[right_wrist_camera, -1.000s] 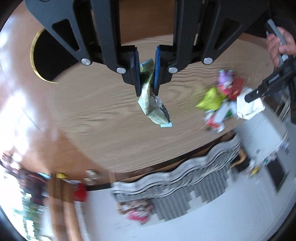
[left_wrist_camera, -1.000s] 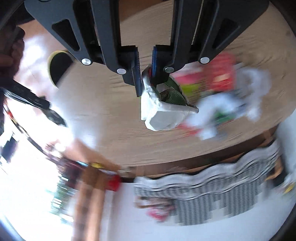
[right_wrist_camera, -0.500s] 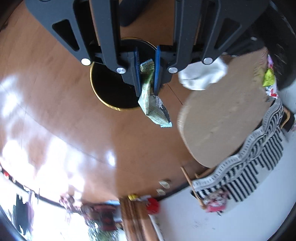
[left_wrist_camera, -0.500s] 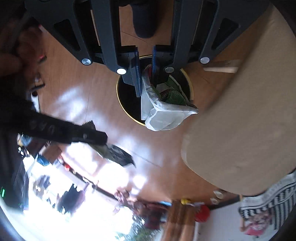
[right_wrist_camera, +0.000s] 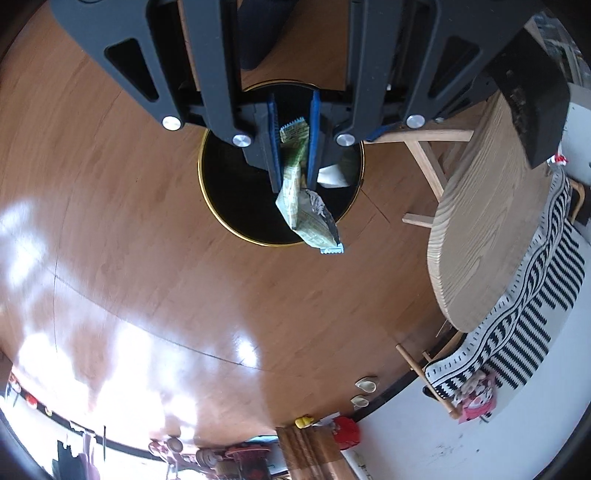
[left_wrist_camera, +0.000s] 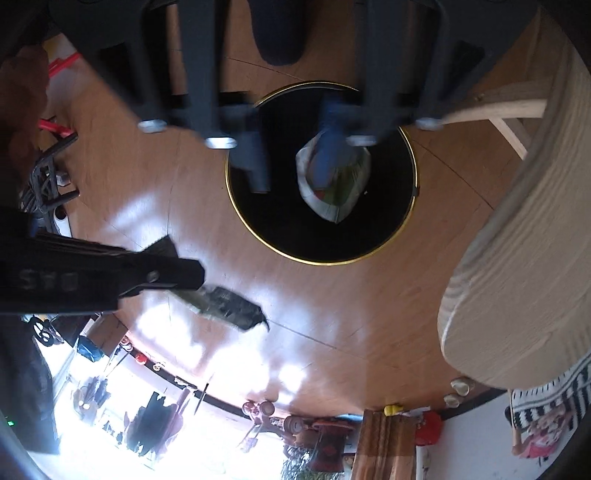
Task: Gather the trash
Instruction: 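Carry both items over the black bin and open both tools to drop them, then return both tools to the table and grasp the clear plastic bag with the left tool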
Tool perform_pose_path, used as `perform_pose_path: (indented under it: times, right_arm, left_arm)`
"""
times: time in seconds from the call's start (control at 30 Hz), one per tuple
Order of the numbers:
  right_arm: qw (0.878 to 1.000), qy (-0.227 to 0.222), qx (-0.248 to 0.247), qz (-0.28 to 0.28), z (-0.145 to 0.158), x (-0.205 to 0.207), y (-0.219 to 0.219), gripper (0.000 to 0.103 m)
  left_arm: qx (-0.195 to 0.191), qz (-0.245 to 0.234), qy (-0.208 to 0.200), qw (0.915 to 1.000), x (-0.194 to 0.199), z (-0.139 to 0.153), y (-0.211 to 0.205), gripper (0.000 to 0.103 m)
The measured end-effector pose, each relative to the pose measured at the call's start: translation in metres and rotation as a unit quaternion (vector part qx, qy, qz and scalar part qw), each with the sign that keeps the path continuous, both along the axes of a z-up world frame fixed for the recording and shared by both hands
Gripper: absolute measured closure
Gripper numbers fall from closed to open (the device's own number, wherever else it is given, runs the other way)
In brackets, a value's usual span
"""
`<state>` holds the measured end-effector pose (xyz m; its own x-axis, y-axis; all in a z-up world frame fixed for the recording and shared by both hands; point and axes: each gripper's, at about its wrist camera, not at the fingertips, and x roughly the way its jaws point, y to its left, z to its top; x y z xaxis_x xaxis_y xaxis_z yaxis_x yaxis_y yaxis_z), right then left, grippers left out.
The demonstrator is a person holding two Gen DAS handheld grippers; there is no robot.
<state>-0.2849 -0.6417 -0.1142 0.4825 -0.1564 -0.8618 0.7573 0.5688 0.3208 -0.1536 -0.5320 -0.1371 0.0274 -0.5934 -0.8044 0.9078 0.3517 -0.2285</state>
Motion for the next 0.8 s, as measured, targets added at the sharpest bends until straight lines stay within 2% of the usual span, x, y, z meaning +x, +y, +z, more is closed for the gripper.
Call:
perform_pose_path:
  times: [0.03, 0.07, 0.23, 0.3, 0.53, 0.6, 0.63, 0.67, 0.7, 0.8]
  right_arm:
    - [1.0, 0.001, 0.003, 0.0, -0.002, 0.002, -0.001, 0.089]
    - [1.0, 0.003, 0.005, 0.0, -0.004, 0.002, -0.001, 0.09]
    - [1.0, 0.008, 0.024, 0.017, -0.012, 0.017, 0.004, 0.089]
    - [0.999, 0.013, 0.028, 0.026, -0.015, 0.025, 0.009, 0.089]
    - [0.998, 0.049, 0.024, 0.044, -0.022, 0.054, 0.026, 0.089]
    - [0.997, 0.072, 0.023, 0.033, -0.026, 0.06, 0.028, 0.079]
    - [0.996, 0.078, 0.025, 0.026, -0.026, 0.063, 0.028, 0.061]
    - [0.996, 0.082, 0.026, 0.018, -0.026, 0.065, 0.028, 0.037]
    - [0.996, 0.082, 0.022, 0.009, -0.024, 0.066, 0.03, 0.03]
    - [0.996, 0.086, -0.003, -0.01, -0.011, 0.073, 0.037, 0.029]
  left_arm:
    - [-0.007, 0.003, -0.004, 1.0, 0.0, 0.005, 0.003, 0.037]
    - [-0.011, 0.003, -0.006, 0.9999, -0.002, 0.007, 0.008, 0.035]
    - [-0.015, 0.007, -0.012, 0.9998, 0.005, 0.042, 0.032, 0.035]
    - [-0.017, 0.016, -0.024, 0.9994, 0.01, 0.057, 0.048, 0.03]
    - [-0.031, 0.083, -0.08, 0.9929, 0.051, 0.119, 0.147, 0.016]
    - [-0.03, 0.111, -0.089, 0.9894, 0.068, 0.131, 0.179, 0.014]
    - [-0.03, 0.131, -0.09, 0.9868, 0.077, 0.136, 0.2, 0.013]
    - [-0.03, 0.143, -0.09, 0.9851, 0.083, 0.139, 0.213, 0.012]
    - [-0.03, 0.16, -0.089, 0.9827, 0.091, 0.142, 0.232, 0.011]
    - [-0.034, 0.209, -0.095, 0.9726, 0.109, 0.15, 0.287, 0.011]
